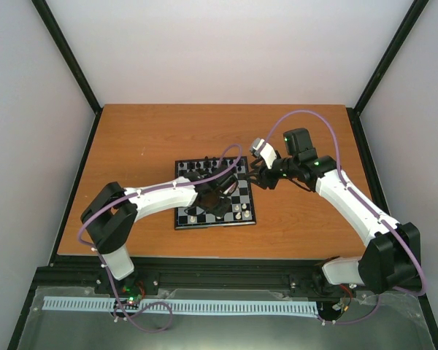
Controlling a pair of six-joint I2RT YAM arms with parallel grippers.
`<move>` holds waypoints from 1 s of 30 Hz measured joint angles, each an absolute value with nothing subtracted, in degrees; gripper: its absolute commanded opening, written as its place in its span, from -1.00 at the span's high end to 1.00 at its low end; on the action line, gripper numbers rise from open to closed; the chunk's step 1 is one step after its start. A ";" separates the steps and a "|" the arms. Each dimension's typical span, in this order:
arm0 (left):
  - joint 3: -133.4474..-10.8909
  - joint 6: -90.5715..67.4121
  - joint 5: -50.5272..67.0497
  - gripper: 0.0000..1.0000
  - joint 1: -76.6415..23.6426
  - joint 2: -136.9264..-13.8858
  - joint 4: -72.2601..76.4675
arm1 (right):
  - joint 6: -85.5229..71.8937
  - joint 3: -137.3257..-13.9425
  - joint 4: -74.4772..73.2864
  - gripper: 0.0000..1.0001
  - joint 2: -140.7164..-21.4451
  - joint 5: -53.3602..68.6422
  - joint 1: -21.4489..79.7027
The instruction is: Set up the chess pieces on the board
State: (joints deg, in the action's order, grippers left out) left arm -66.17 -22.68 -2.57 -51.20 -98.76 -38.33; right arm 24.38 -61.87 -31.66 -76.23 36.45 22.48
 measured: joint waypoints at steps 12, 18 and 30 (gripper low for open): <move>-66.28 -22.39 -2.48 0.48 -51.22 -99.37 -38.11 | 24.60 -61.87 -31.66 -0.01 -76.23 36.47 22.48; -66.30 -22.26 -1.85 0.48 -51.22 -99.70 -38.17 | 24.71 -61.87 -31.70 -0.01 -76.47 36.64 22.48; -66.83 -22.22 -0.58 0.61 -51.57 -99.72 -39.29 | 25.28 -61.87 -31.94 -0.01 -77.14 36.71 22.48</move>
